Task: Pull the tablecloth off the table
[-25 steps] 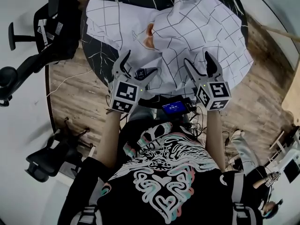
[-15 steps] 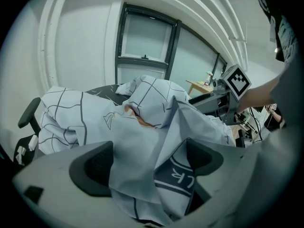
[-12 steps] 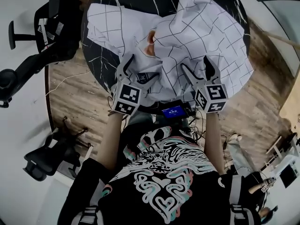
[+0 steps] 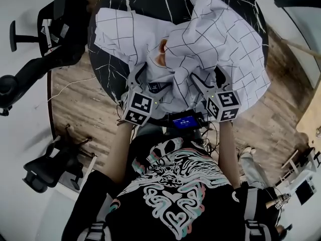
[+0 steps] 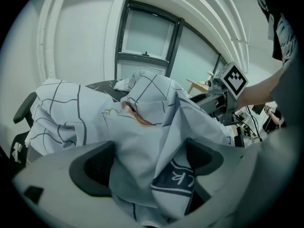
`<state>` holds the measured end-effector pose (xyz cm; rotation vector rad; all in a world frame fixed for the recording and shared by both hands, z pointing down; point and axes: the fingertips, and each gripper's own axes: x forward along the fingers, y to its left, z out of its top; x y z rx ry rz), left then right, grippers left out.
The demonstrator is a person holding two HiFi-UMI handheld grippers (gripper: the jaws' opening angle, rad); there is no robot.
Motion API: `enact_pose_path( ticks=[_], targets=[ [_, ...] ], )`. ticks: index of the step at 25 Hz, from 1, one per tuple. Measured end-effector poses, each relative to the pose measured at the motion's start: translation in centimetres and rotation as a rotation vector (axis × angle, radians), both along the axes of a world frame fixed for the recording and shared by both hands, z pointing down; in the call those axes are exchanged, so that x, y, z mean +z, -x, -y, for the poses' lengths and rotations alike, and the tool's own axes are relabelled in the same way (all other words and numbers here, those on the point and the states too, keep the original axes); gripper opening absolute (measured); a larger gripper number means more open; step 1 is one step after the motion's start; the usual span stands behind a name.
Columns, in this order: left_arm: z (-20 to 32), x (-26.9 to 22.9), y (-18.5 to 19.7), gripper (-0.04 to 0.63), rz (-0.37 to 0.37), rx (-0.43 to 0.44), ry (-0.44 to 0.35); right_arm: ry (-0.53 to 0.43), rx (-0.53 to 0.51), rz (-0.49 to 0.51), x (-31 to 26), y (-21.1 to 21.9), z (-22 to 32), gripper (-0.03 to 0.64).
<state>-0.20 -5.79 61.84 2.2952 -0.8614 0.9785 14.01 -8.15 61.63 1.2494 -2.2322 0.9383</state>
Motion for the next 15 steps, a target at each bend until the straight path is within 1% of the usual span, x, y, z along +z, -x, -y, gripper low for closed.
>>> enact_pose_path(
  ticks=[11,15],
  targets=[
    [0.1,1.0,-0.3,0.479,-0.006,-0.002,0.017,0.080,-0.027,0.049,1.7,1.7,-0.2,0.380],
    [0.3,1.4,-0.2,0.475,0.007,-0.003,0.023,0.121,-0.045,0.077,2.1,2.6,-0.3,0.360]
  ],
)
